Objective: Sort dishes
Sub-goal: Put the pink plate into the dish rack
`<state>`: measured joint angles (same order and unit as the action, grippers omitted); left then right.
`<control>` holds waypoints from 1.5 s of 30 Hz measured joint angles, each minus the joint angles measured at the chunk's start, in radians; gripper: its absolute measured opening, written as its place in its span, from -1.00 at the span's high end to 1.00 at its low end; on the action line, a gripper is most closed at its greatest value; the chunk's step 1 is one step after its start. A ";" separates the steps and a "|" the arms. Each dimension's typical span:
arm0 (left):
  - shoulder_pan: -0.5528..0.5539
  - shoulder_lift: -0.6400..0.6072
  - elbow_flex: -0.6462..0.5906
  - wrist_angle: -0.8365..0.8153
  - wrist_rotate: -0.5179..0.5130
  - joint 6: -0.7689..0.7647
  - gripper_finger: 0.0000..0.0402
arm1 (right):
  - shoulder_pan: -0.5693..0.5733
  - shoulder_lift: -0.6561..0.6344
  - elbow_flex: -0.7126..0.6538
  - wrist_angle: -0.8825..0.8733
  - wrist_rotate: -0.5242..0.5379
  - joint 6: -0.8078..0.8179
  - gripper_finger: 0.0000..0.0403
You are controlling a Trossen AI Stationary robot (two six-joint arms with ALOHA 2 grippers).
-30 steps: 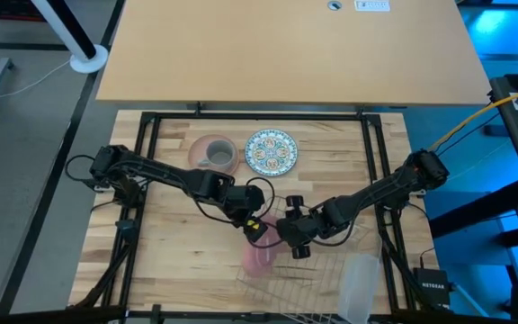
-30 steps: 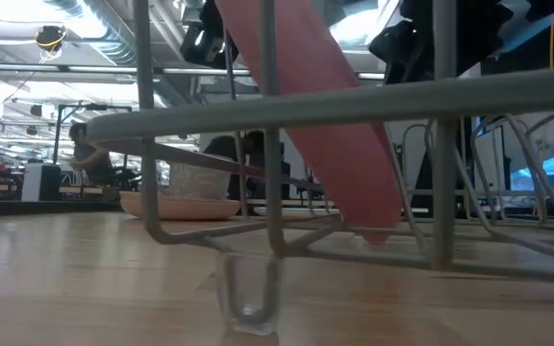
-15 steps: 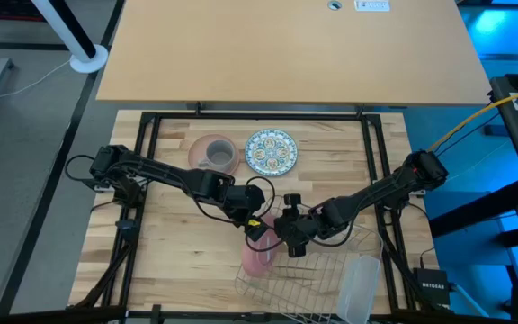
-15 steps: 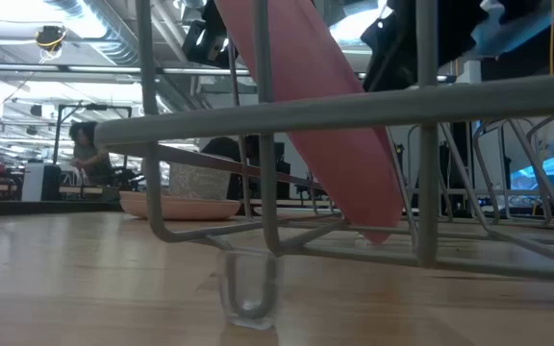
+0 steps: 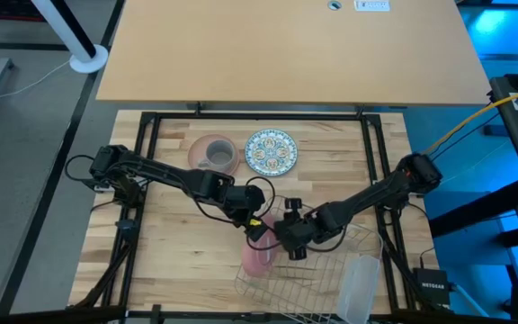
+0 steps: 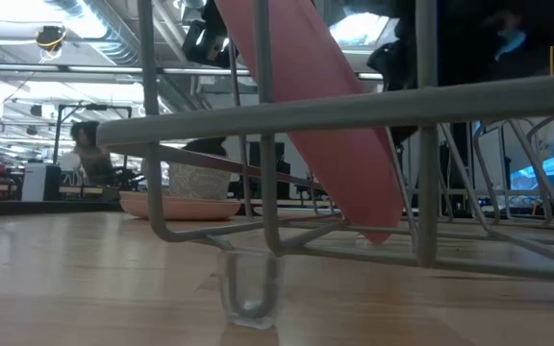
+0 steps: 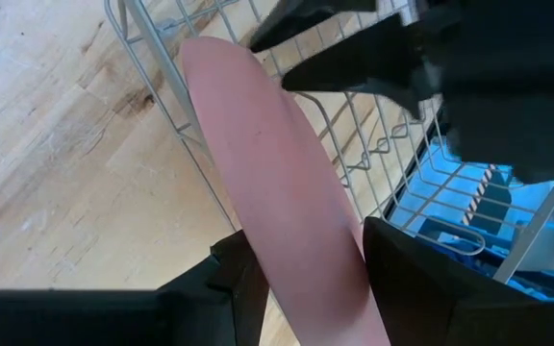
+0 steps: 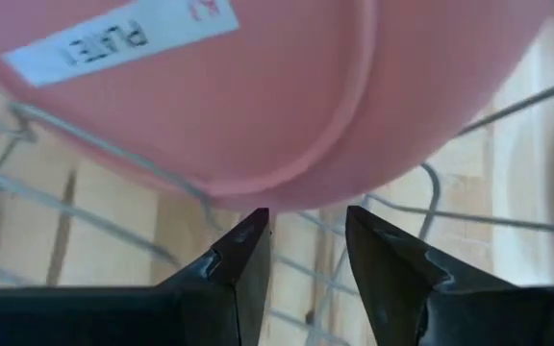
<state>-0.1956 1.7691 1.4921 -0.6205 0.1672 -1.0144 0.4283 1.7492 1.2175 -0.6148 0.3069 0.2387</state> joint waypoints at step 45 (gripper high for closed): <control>0.035 0.005 -0.057 0.068 0.085 0.046 0.24 | 0.000 0.019 -0.004 0.075 0.096 0.140 0.29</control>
<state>-0.1604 1.7744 1.4349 -0.5527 0.2522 -0.9683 0.4279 1.7686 1.2133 -0.5397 0.4024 0.3792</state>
